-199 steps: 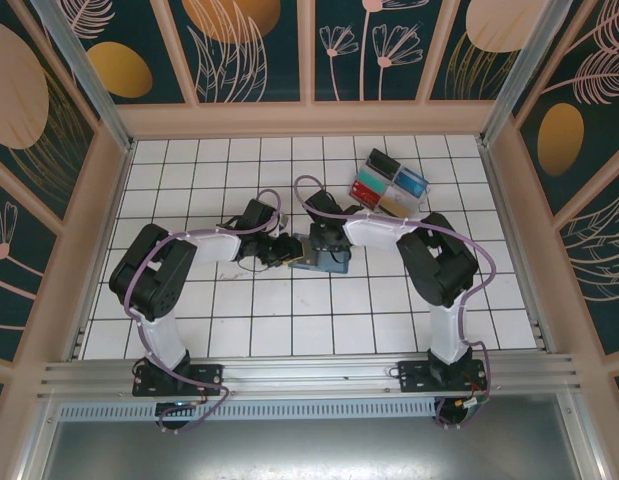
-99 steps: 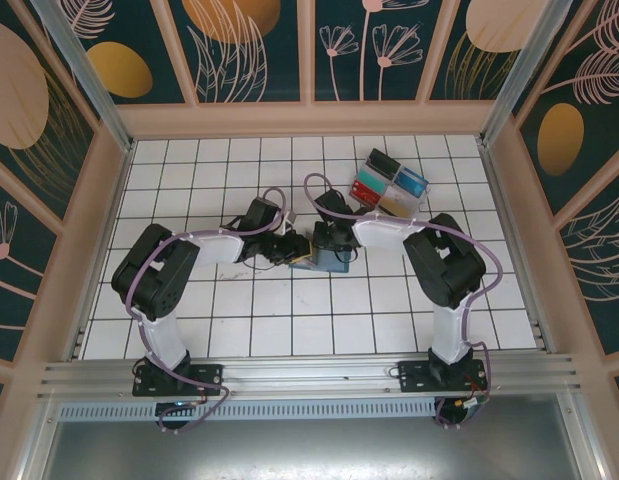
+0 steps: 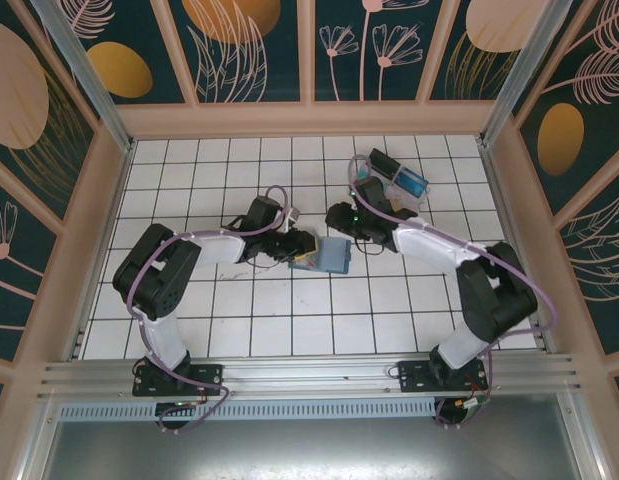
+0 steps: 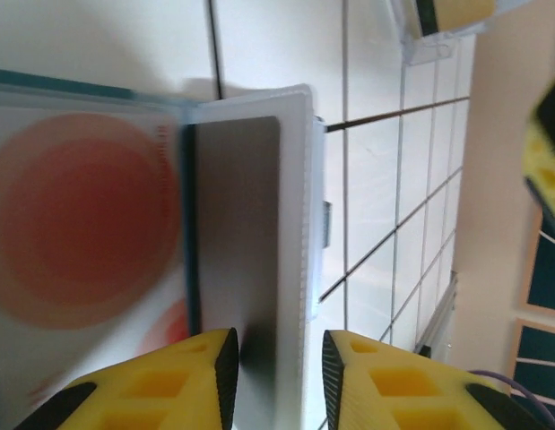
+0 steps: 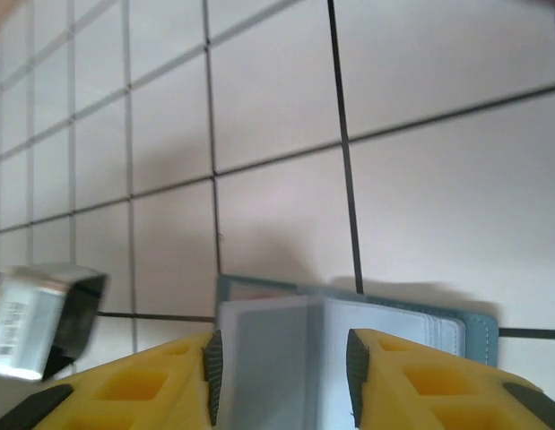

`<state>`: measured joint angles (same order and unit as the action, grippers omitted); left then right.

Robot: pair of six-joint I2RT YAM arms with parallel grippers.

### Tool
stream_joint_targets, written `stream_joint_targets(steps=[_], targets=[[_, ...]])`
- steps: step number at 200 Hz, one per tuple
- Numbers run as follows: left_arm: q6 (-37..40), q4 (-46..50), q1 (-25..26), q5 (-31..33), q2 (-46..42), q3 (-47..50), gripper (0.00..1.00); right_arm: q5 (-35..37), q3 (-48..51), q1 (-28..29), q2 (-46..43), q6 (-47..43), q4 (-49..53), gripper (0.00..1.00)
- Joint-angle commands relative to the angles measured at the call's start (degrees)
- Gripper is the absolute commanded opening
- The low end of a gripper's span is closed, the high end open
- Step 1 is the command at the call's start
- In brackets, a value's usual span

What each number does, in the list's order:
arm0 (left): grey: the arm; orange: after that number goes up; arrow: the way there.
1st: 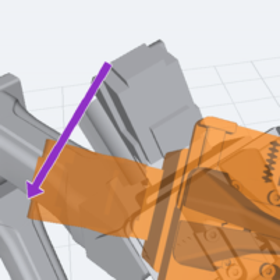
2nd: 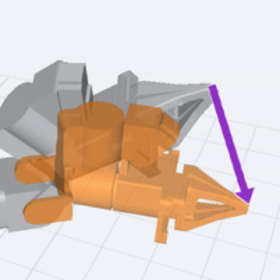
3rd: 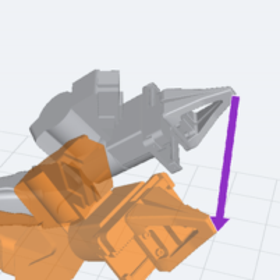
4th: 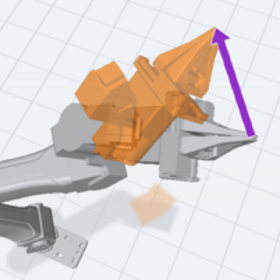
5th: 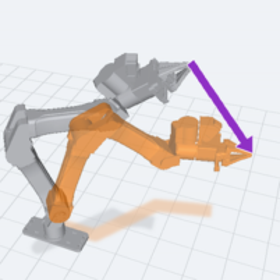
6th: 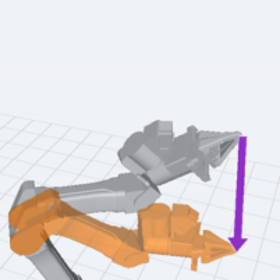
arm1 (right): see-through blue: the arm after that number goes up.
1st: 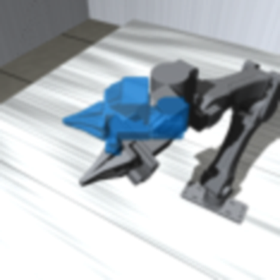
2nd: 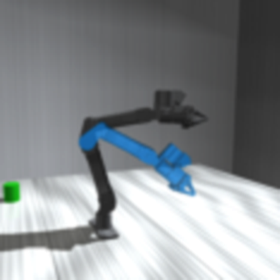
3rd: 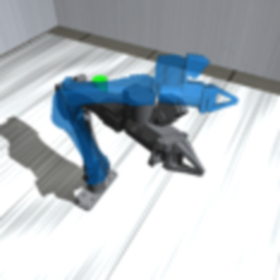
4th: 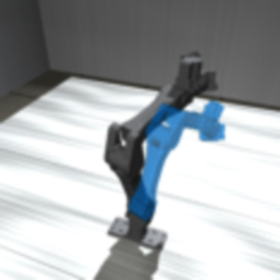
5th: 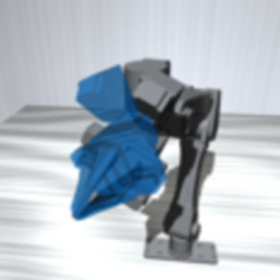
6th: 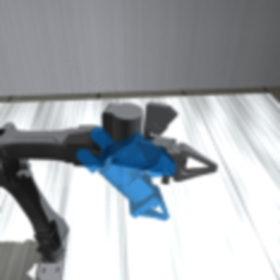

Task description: Take the credit cards out of the card holder

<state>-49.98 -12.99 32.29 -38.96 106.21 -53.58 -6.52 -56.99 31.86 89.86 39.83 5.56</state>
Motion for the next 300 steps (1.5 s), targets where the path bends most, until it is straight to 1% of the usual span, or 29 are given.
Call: stream_joint_targets(steps=[1,24,40,52,69,83,94,119,131,157,184,259,285,300], targets=[[-2.93,-6.7,2.06,-3.7,2.32,-1.81,0.38,1.45,2.94,-0.2,-4.12,2.28,-2.61,0.44],[-3.95,-7.59,3.87,-3.86,4.14,-4.24,0.43,3.08,5.09,-0.21,-7.1,2.47,-2.98,0.44],[-4.23,-7.48,4.04,-3.61,4.95,-4.43,0.43,2.95,5.82,-0.2,-7.93,2.45,-2.88,0.44],[-2.75,-5.19,4.0,-2.0,4.57,-4.72,0.43,2.14,5.93,-0.22,-7.86,2.17,-2.61,0.44],[-0.9,-1.72,3.46,-0.04,3.35,-4.96,0.39,0.67,5.11,-0.21,-6.22,1.86,-1.01,0.43],[0.17,0.17,2.21,1.57,1.57,-4.04,0.36,-0.94,3.74,0.49,-4.24,0.98,0.77,0.35],[0.97,2.16,0.95,3.44,0.06,-3.39,0.34,-1.53,2.29,1.5,-1.85,0.47,2.78,0.32],[2.9,7.07,-0.63,7.09,-0.67,-3.27,0.33,-2.03,0.91,3.05,3.03,1.32,5.07,0.3],[2.78,7.22,-0.59,6.39,0.4,-3.37,0.33,-2.26,0.68,3.19,4.94,1.93,5.44,0.27],[1.92,6.42,-0.57,5.53,2.27,-3.56,0.33,-0.4,0.04,3.21,7.85,2.36,7.65,0.24],[1.05,4.38,-0.4,1.96,4.01,-4.3,0.34,-0.46,0.53,3.1,9.88,1.99,7.91,0.23],[0.85,5.53,0.4,0.6,8.41,-7.14,0.34,-3.06,1.84,2.73,14.04,0.96,5.94,0.22],[1.02,5.34,0.4,-0.02,8.59,-7.66,0.29,-2.15,1.67,2.64,14.64,0.71,6.78,0.22],[1.28,5.35,0.4,0.44,8.22,-7.65,0.23,-1.51,1.62,2.55,14.79,0.67,7.26,0.22]])
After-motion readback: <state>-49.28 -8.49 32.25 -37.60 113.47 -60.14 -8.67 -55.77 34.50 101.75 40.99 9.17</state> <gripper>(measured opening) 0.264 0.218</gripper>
